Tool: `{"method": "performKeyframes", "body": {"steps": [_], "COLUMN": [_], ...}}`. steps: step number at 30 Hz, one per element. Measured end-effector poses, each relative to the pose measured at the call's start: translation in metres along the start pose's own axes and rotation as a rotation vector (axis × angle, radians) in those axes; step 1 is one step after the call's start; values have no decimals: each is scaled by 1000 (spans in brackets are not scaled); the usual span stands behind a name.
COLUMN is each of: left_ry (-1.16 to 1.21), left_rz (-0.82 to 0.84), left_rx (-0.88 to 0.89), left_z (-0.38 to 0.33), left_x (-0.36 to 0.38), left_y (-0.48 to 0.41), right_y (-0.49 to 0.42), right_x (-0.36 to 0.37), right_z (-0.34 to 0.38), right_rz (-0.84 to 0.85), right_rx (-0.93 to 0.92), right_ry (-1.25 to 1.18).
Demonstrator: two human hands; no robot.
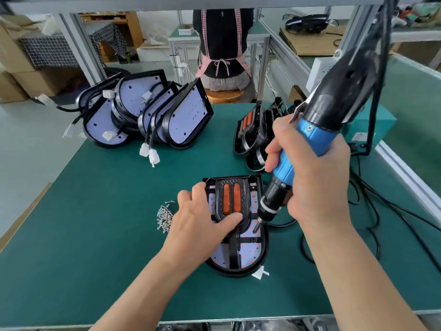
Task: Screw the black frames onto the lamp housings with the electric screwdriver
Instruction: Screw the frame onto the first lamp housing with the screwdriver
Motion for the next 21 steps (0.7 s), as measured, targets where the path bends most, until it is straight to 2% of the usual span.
{"method": "performKeyframes", "body": {"steps": [3, 7, 14, 21], "left_ry": [130, 255, 349, 357], "left_rz": [60, 13, -64, -62], "left_rx": [-48, -110, -146, -157], "left_z": [5, 14, 18, 19], "left_x": [10, 13, 19, 20], "left_y": [-3, 2, 10, 10], "right_y": [2, 4, 9, 8], "right_x": [5, 6, 4, 0], "right_z": [-1, -2, -7, -6], "right_rz": [42, 68, 79, 63], "right_rx": [-21, -27, -22, -27], "right_ry": [43, 74, 74, 63]}}
Point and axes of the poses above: each hand's wrist, its own y-axis away from the middle knuckle, its own x-axis out of the palm, z = x × y, the point moved 10 cm from there along -y, towards the middle knuckle
